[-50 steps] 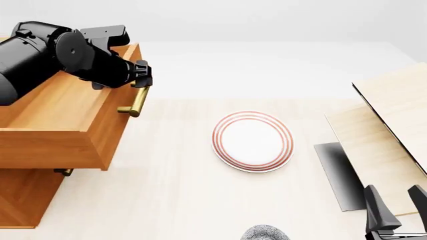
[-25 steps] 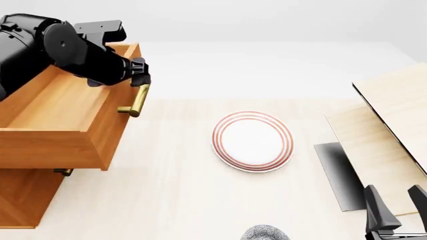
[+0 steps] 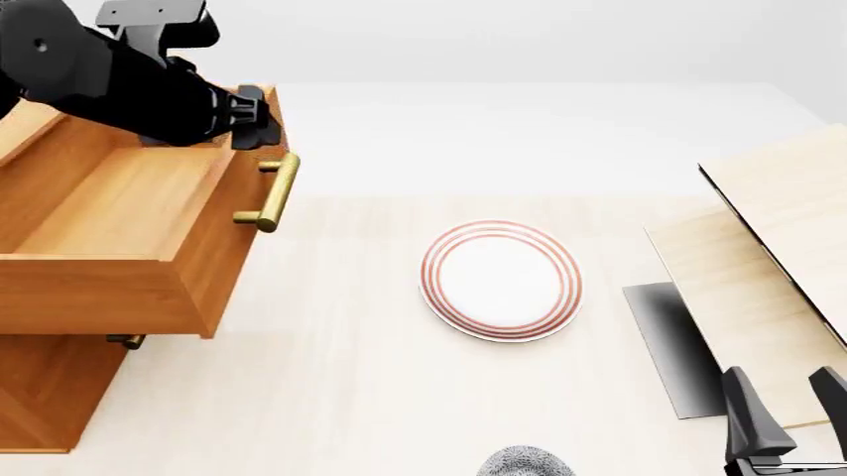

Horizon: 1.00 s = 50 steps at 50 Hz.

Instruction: Open the top drawer of the cabinet and put the bowl in it.

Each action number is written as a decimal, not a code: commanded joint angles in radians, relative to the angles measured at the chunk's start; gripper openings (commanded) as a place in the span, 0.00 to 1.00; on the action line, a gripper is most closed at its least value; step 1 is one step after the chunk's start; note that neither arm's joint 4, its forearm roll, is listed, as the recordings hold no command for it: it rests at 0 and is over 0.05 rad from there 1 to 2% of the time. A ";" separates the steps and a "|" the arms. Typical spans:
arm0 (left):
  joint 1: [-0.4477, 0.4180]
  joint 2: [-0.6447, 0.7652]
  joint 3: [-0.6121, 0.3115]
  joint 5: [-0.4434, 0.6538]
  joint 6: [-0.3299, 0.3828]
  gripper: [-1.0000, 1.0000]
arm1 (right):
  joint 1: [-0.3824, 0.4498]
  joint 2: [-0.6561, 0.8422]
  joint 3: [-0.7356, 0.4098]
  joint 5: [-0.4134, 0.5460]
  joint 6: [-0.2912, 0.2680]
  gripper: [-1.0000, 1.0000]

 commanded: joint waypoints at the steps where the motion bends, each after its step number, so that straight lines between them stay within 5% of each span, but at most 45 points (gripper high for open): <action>1: -0.025 -0.032 -0.016 0.034 0.033 1.00 | 0.000 0.000 0.000 -0.001 -0.001 1.00; 12: -0.059 -0.056 0.003 0.034 0.070 1.00 | 0.000 0.000 0.000 -0.001 -0.001 1.00; 19: -0.084 -0.082 0.030 0.016 0.186 1.00 | 0.000 0.000 0.000 -0.001 -0.001 1.00; 32: -0.145 -0.137 0.104 0.013 0.267 1.00 | 0.000 0.000 0.000 -0.001 -0.001 1.00; 42: -0.270 -0.115 0.097 -0.003 0.200 1.00 | 0.000 -0.001 0.000 -0.001 -0.001 1.00; 50: -0.283 -0.167 0.170 -0.031 0.202 1.00 | 0.000 0.000 0.000 -0.001 -0.001 1.00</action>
